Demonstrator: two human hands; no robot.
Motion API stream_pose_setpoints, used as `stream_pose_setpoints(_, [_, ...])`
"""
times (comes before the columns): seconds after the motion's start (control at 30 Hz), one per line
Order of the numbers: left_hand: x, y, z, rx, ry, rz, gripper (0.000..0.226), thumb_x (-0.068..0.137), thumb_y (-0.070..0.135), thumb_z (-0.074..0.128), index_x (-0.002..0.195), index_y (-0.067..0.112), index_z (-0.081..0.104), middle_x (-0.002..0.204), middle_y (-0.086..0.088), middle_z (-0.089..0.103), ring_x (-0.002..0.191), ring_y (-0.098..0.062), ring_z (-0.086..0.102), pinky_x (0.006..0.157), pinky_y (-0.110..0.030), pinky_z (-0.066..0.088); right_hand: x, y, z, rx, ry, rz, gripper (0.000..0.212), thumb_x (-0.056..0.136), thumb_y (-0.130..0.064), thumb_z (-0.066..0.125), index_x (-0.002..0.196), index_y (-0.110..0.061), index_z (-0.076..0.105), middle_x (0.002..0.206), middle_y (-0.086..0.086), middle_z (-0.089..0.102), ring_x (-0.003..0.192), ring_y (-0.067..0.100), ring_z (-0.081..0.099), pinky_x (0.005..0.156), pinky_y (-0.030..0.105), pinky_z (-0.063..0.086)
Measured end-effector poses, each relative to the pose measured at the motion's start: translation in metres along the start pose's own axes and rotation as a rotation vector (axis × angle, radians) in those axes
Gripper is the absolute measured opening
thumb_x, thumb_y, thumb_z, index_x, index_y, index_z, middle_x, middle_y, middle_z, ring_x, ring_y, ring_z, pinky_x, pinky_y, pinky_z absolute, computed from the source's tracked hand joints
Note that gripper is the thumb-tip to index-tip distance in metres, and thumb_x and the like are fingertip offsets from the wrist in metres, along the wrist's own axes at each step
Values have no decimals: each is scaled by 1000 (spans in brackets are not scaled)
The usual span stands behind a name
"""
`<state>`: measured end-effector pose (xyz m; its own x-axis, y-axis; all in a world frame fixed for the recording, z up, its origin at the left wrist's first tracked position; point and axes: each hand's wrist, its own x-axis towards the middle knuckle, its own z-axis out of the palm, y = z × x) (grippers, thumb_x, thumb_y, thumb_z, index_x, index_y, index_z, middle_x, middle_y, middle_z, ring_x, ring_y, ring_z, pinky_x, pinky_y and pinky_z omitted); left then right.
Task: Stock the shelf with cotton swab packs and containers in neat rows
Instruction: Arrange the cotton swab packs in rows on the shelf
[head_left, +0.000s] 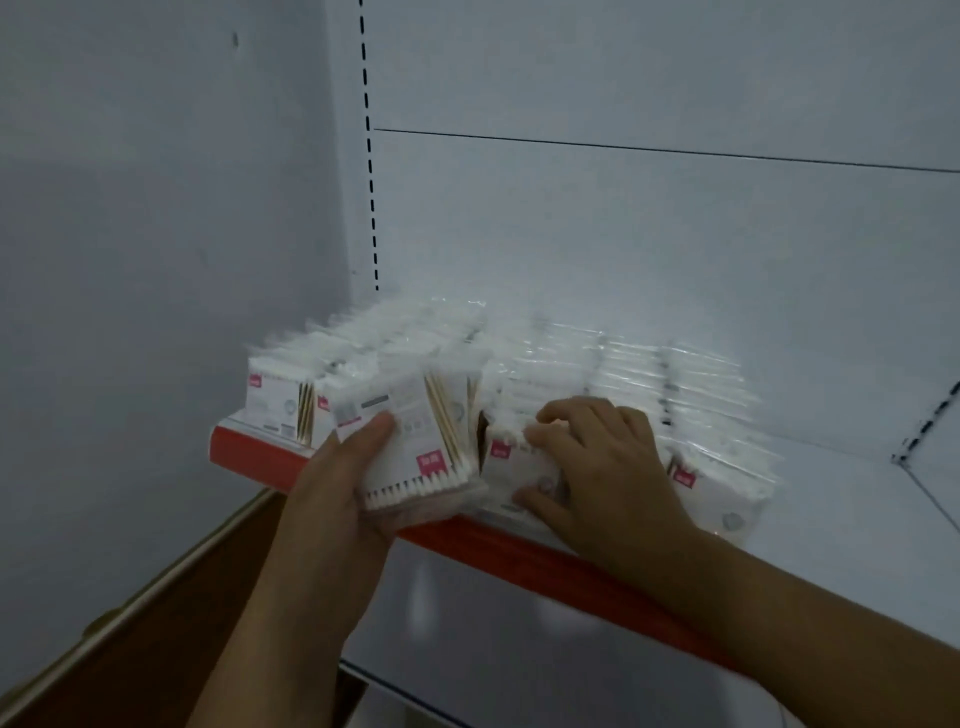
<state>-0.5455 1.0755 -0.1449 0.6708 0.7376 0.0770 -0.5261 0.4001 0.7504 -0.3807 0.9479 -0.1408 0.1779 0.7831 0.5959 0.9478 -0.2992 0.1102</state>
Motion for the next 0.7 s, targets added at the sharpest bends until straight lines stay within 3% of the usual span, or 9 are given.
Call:
stream_pose_setpoints(0.2, [14,5,-9,64,-115,-54,40,63,33,74,101,22,75,113,-11,71,100,-32,69,74,-53,57,11,-12,5,30,-62,59,45,67,-41,78,101,-13,68,109,6,64,102,27,60,86,42,43])
stream_pose_setpoints(0.37, [18,1,-6,67,-205,-124,42,62,32,74,101,18,76,111,-12,71,99,-32,69,69,-50,58,7,-7,-18,135,11,182,44,90,-42,50,125,-17,61,138,4,52,134,23,40,112,45,22])
stream_pose_setpoints(0.43, [18,1,-3,94,-205,-142,47,56,29,78,100,16,76,110,-13,71,97,-31,70,68,-49,58,17,-9,-41,436,90,331,45,92,-49,40,126,-26,58,129,-11,58,124,10,48,106,36,37])
stream_pose_setpoints(0.47, [18,1,-2,114,-206,-144,48,53,26,80,99,16,76,108,-13,72,95,-31,71,68,-47,59,23,-12,-52,643,47,388,47,90,-59,38,124,-33,57,119,-20,61,112,2,55,96,31,46])
stream_pose_setpoints(0.53, [16,2,2,168,-251,-154,45,55,28,78,99,18,76,107,-13,72,93,-29,71,69,-46,60,34,-13,-66,905,-135,430,47,81,-69,48,114,-38,59,101,-20,67,90,0,66,77,24,55])
stream_pose_setpoints(0.63, [11,3,4,211,-298,-193,49,53,28,81,100,18,75,108,-15,71,93,-33,71,72,-55,58,38,-11,-73,921,-206,414,23,78,-42,70,98,-30,66,94,-11,68,74,8,69,62,22,56])
stream_pose_setpoints(0.7, [7,5,4,214,-335,-207,54,50,33,86,101,17,75,107,-17,71,90,-32,71,67,-53,59,35,-9,-74,975,-259,429,26,76,-35,76,98,-26,66,97,-9,67,78,12,69,65,25,58])
